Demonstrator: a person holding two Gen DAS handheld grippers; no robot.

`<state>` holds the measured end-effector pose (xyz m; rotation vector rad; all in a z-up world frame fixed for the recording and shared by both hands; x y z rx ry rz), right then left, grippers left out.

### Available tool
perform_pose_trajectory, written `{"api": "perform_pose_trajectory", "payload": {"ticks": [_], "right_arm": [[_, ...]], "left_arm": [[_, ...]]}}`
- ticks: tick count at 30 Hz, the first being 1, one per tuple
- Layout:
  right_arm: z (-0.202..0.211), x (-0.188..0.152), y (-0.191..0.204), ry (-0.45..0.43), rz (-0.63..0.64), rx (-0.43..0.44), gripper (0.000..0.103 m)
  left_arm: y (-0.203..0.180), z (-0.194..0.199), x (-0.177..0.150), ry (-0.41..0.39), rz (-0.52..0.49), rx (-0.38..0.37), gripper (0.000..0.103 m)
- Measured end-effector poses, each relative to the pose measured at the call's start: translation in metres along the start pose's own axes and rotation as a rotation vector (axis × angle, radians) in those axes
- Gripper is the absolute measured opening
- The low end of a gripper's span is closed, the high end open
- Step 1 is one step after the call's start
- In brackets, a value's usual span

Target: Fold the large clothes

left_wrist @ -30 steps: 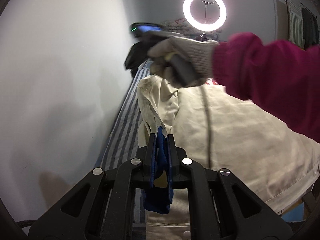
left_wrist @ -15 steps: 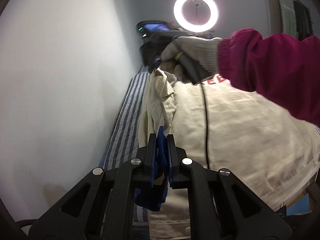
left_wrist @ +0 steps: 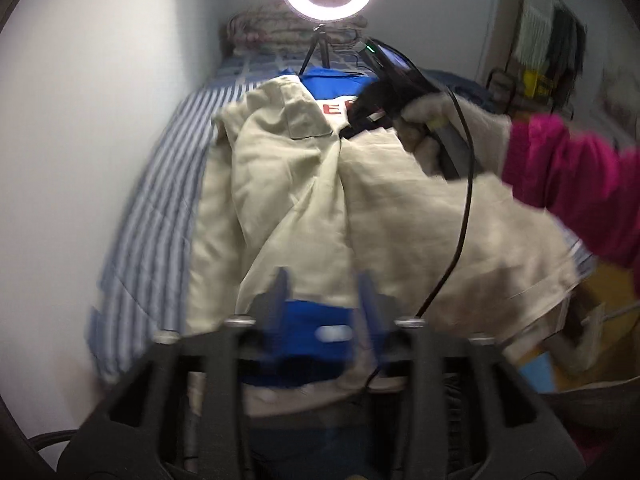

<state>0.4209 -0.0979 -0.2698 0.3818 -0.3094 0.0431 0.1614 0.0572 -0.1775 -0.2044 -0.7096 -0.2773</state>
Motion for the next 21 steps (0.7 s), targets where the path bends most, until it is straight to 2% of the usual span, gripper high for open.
{"api": "perform_pose_trajectory", "payload": {"ticks": [1, 2, 3, 6, 9, 10, 12, 16, 17, 19, 20, 21], "right_arm": [[-0.003, -0.008, -0.007, 0.019, 0.006, -0.021, 0.013], [-0.003, -0.013, -0.012, 0.035, 0.001, -0.020, 0.027], [-0.003, -0.017, -0.016, 0.042, -0.011, -0.009, 0.036], [0.005, -0.026, -0.017, 0.043, -0.043, 0.056, 0.036], [0.015, -0.031, 0.000, 0.035, 0.013, 0.085, 0.038], [0.015, -0.033, 0.005, 0.041, 0.032, 0.088, 0.040], [0.011, -0.041, 0.017, 0.068, 0.069, 0.086, 0.055], [-0.006, -0.074, 0.037, 0.138, 0.113, 0.090, 0.055], [-0.011, -0.081, 0.039, 0.152, 0.114, 0.088, 0.054], [-0.022, -0.094, 0.043, 0.169, 0.120, 0.082, 0.045], [-0.023, -0.098, 0.046, 0.167, 0.127, 0.088, 0.022], [-0.025, -0.102, 0.053, 0.178, 0.134, 0.108, 0.005]], "left_arm": [[0.007, 0.002, -0.002, 0.002, 0.036, -0.006, 0.049], [0.016, 0.002, -0.004, 0.007, 0.076, -0.012, 0.049], [0.026, 0.002, -0.004, 0.012, 0.123, -0.016, 0.049], [0.058, -0.002, -0.011, 0.039, 0.306, -0.038, 0.049], [0.081, -0.020, -0.020, 0.079, 0.419, -0.044, 0.049], [0.081, -0.026, -0.024, 0.089, 0.435, -0.051, 0.049], [0.082, -0.042, -0.032, 0.133, 0.484, -0.088, 0.049], [0.073, -0.064, -0.050, 0.200, 0.540, -0.141, 0.049], [0.070, -0.068, -0.053, 0.211, 0.545, -0.145, 0.049], [0.067, -0.076, -0.057, 0.229, 0.556, -0.155, 0.037], [0.066, -0.080, -0.059, 0.239, 0.557, -0.149, 0.015], [0.065, -0.079, -0.059, 0.236, 0.551, -0.137, 0.006]]}}
Point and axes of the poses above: each gripper's, at about its wrist camera, not at the fingertips, and z roughly against the way its jaws point, y to its left, x to its top, the point moved 8 cm from there along -z, roughly the way its jaws point
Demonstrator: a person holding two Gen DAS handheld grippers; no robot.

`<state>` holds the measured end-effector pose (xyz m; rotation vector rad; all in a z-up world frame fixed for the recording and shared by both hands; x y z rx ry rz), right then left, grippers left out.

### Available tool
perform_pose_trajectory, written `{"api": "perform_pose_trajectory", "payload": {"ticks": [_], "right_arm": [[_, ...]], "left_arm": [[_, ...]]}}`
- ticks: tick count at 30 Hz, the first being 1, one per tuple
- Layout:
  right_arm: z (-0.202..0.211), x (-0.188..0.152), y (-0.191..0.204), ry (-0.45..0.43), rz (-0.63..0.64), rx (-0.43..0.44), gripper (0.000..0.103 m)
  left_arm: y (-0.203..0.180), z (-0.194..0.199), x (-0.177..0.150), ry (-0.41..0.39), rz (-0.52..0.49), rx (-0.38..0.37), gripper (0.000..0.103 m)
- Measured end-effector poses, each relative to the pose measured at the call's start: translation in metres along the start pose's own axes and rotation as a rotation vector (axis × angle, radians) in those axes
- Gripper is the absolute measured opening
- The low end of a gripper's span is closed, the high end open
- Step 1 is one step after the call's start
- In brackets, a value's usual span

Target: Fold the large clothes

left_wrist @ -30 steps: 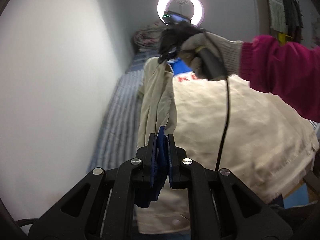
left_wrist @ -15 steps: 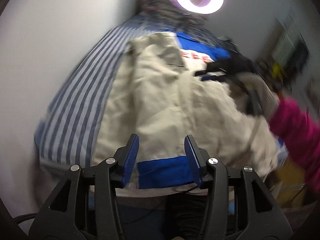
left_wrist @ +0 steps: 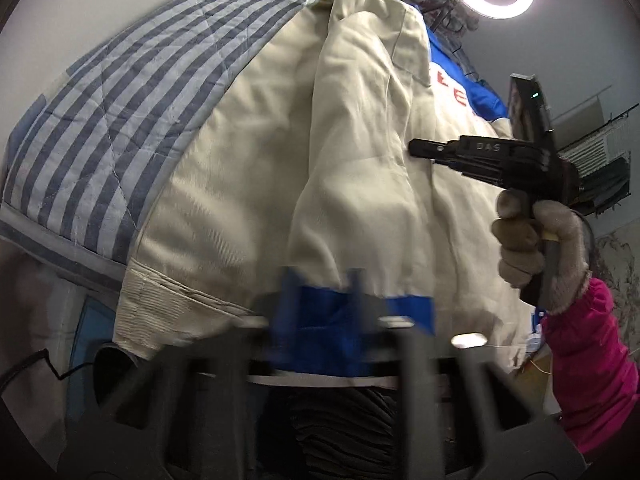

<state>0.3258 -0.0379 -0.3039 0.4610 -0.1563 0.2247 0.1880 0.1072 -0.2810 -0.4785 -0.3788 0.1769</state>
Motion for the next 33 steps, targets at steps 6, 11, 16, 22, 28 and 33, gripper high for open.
{"api": "perform_pose_trajectory", "payload": {"ticks": [6, 11, 16, 22, 28, 33], "right_arm": [[0.043, -0.005, 0.020, -0.090, 0.051, 0.023, 0.002], [0.043, -0.026, 0.001, 0.062, 0.172, -0.169, 0.032], [0.087, 0.022, 0.020, -0.079, 0.229, -0.156, 0.032], [0.079, 0.106, 0.069, -0.173, 0.313, -0.144, 0.034], [0.019, 0.166, 0.111, -0.158, 0.377, -0.221, 0.034], [-0.021, 0.199, 0.113, -0.112, 0.354, -0.319, 0.034]], "left_arm": [[-0.034, 0.043, -0.002, -0.105, -0.107, -0.017, 0.006], [-0.035, 0.032, -0.024, -0.063, -0.125, -0.003, 0.034], [-0.015, 0.015, -0.025, -0.028, -0.009, -0.019, 0.038], [-0.015, 0.004, -0.027, -0.005, -0.009, -0.020, 0.038], [-0.016, 0.003, -0.028, 0.001, -0.038, -0.021, 0.027], [-0.016, 0.005, -0.025, -0.003, -0.060, -0.004, 0.009]]}}
Point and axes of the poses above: each gripper's, at about its wrist camera, not at the fingertips, and z roughly against the way its jaws point, y to its left, x to its top, the point moved 8 cm from there along -z, roughly the way its jaws point
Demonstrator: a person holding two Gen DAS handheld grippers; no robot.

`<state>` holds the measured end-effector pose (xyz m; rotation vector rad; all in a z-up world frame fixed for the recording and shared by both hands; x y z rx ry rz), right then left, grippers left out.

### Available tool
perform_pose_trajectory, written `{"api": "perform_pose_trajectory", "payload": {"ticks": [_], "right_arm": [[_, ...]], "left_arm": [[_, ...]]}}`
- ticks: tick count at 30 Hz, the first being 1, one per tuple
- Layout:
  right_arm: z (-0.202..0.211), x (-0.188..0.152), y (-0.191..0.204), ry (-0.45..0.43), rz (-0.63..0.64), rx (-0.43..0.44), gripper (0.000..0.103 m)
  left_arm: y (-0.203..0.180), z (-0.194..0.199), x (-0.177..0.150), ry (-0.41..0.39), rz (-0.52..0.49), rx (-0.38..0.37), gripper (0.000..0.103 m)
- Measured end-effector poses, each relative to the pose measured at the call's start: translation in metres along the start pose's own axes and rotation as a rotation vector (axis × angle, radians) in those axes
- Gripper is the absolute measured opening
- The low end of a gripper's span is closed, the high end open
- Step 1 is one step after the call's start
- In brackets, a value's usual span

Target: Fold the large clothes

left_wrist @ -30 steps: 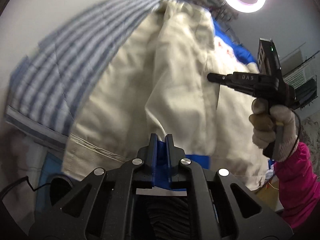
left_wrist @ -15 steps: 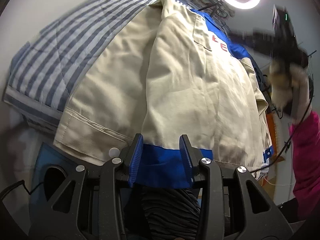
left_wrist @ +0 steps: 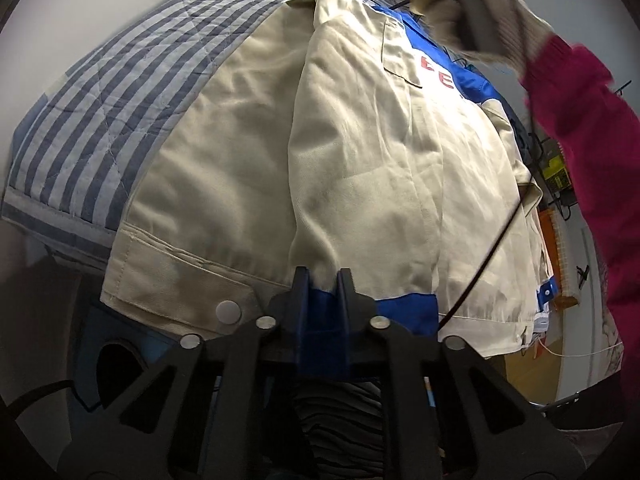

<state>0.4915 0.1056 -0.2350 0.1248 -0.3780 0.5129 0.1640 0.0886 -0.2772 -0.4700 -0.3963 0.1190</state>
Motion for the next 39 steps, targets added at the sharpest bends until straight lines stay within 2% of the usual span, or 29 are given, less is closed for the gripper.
{"api": "perform_pose_trajectory", "payload": {"ticks": [4, 6, 7, 8, 9, 13, 17, 20, 22, 23, 26, 27, 29, 31, 32, 36, 39], "right_arm": [[-0.036, 0.006, -0.003, 0.078, -0.031, -0.044, 0.027], [-0.044, 0.005, -0.002, 0.088, -0.031, -0.049, 0.022], [-0.048, 0.005, -0.002, 0.091, -0.027, -0.059, 0.017], [-0.051, 0.005, -0.002, 0.089, -0.019, -0.070, 0.002], [-0.050, 0.006, -0.002, 0.086, -0.016, -0.077, 0.000], [-0.033, 0.018, -0.005, 0.024, -0.054, -0.055, 0.000], [-0.021, 0.038, -0.011, -0.029, -0.158, 0.022, 0.000], [-0.036, 0.050, -0.005, -0.042, -0.225, 0.099, 0.000], [-0.055, 0.052, 0.006, -0.041, -0.226, 0.139, 0.000], [-0.062, 0.051, 0.011, -0.043, -0.207, 0.143, 0.005], [-0.061, 0.046, 0.015, -0.056, -0.196, 0.177, 0.031], [-0.049, 0.043, 0.011, -0.086, -0.207, 0.201, 0.031], [-0.031, 0.037, 0.002, -0.127, -0.191, 0.180, 0.031], [-0.007, 0.020, -0.011, -0.160, -0.128, 0.085, 0.031], [0.000, 0.010, -0.016, -0.162, -0.117, 0.068, 0.031], [0.012, -0.046, -0.017, -0.120, -0.145, 0.146, 0.031], [0.011, -0.087, -0.008, -0.087, -0.117, 0.180, 0.031]], "left_arm": [[-0.002, 0.007, 0.003, -0.020, -0.018, -0.003, 0.007], [-0.003, 0.012, 0.003, -0.036, -0.034, 0.003, 0.006], [-0.004, 0.014, 0.004, -0.045, -0.038, 0.005, 0.005], [-0.003, 0.017, 0.004, -0.051, -0.038, 0.008, 0.005], [-0.002, 0.020, 0.004, -0.059, -0.037, 0.013, 0.004], [0.011, 0.039, 0.005, -0.103, -0.017, 0.048, 0.004], [0.032, 0.050, 0.013, -0.144, -0.001, 0.118, 0.004], [0.045, 0.044, 0.013, -0.126, 0.020, 0.168, 0.005], [0.053, 0.040, 0.011, -0.112, 0.030, 0.218, 0.005], [0.055, 0.040, 0.010, -0.103, 0.034, 0.219, 0.007], [0.060, 0.047, 0.012, -0.117, 0.055, 0.201, 0.014], [0.060, 0.051, 0.013, -0.130, 0.063, 0.194, 0.022], [0.063, 0.060, 0.017, -0.166, 0.089, 0.161, 0.029], [0.063, 0.064, 0.022, -0.182, 0.102, 0.128, 0.029], [0.059, 0.064, 0.024, -0.189, 0.097, 0.111, 0.029], [0.045, 0.053, 0.026, -0.196, 0.027, 0.127, 0.029], [0.046, 0.032, 0.023, -0.143, 0.017, 0.167, 0.029]]}}
Point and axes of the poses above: each gripper's, at about its wrist camera, not at the fingertips, and z roughly against the way its jaws point, y to its left, x to its top, the point moved 8 cm from there along -z, roughly the way its jaws point
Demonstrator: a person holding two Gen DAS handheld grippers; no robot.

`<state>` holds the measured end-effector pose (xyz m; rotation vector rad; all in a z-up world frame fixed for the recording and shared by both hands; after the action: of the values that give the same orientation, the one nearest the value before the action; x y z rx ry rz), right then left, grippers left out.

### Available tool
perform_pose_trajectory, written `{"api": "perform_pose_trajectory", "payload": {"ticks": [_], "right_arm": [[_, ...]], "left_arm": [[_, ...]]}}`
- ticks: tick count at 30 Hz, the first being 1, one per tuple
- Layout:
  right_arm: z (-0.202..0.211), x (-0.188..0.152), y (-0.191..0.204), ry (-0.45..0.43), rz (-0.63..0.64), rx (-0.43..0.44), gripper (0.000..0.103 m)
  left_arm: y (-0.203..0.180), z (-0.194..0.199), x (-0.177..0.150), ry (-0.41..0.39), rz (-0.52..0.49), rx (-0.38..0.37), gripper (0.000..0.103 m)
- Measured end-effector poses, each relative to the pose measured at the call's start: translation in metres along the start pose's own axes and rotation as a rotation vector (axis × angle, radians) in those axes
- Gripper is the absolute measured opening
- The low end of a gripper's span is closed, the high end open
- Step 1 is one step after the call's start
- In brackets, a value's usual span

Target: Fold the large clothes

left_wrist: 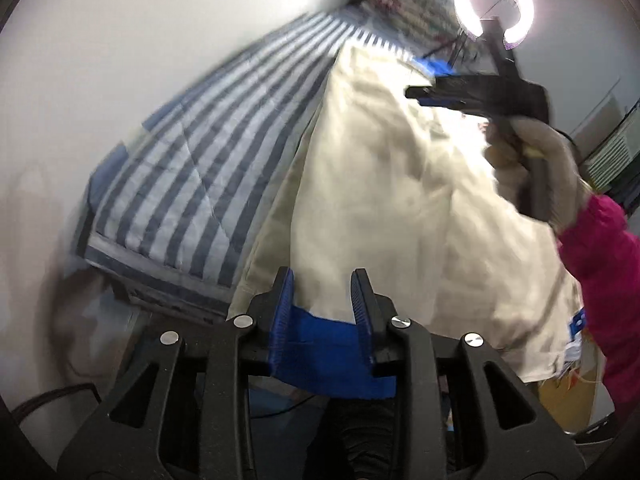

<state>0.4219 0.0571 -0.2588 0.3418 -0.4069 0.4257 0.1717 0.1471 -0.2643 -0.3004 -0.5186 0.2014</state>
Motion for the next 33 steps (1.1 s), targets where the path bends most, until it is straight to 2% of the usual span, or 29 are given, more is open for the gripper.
{"api": "perform_pose_trajectory", "payload": {"ticks": [2, 3, 4, 6, 8, 10, 14, 16, 20, 25, 28, 30, 33], "right_arm": [[-0.010, -0.035, 0.007, 0.046, 0.068, -0.026, 0.031], [-0.017, -0.047, 0.006, 0.071, 0.104, -0.065, 0.031], [-0.023, -0.058, 0.005, 0.090, 0.131, -0.105, 0.031], [-0.023, -0.070, 0.006, 0.063, 0.209, -0.164, 0.032], [-0.014, -0.072, 0.007, 0.067, 0.193, -0.183, 0.033], [0.012, -0.076, 0.018, 0.025, 0.162, -0.127, 0.032], [0.050, -0.094, 0.051, -0.019, 0.183, -0.024, 0.032], [0.066, -0.117, 0.078, -0.024, 0.196, 0.039, 0.032], [0.072, -0.159, 0.117, -0.017, 0.206, 0.096, 0.032], [0.047, -0.183, 0.130, 0.025, 0.212, 0.106, 0.032], [0.021, -0.199, 0.130, 0.087, 0.209, 0.067, 0.033], [0.023, -0.198, 0.132, 0.071, 0.219, 0.055, 0.033], [0.032, -0.194, 0.130, 0.073, 0.168, 0.090, 0.032]], "left_arm": [[0.010, -0.016, -0.007, 0.040, 0.004, 0.043, 0.029], [0.017, -0.022, -0.010, 0.056, 0.022, 0.059, 0.029], [0.021, -0.024, -0.010, 0.057, 0.044, 0.044, 0.029], [0.024, -0.016, -0.005, 0.036, 0.053, 0.056, 0.029], [0.025, -0.004, 0.003, -0.015, 0.042, 0.073, 0.032], [0.028, 0.000, 0.010, -0.034, 0.056, 0.063, 0.037], [0.035, -0.010, 0.023, -0.008, 0.149, -0.043, 0.038], [0.039, -0.018, 0.023, 0.019, 0.199, -0.091, 0.038], [0.049, -0.025, 0.015, 0.049, 0.274, -0.119, 0.041], [0.051, -0.022, 0.005, 0.053, 0.262, -0.126, 0.044], [0.051, -0.022, 0.004, 0.052, 0.265, -0.129, 0.044], [0.050, -0.022, 0.004, 0.049, 0.261, -0.130, 0.044], [0.045, -0.019, 0.005, 0.042, 0.230, -0.121, 0.044]]}}
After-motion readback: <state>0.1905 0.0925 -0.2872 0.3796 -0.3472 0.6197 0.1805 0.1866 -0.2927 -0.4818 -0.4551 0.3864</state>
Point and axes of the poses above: each gripper's, at about its wrist camera, not at the fingertips, and z roughly against the way its jaws point, y to its left, x to its top, the point moved 8 cm from there along -z, roughly the way its jaws point
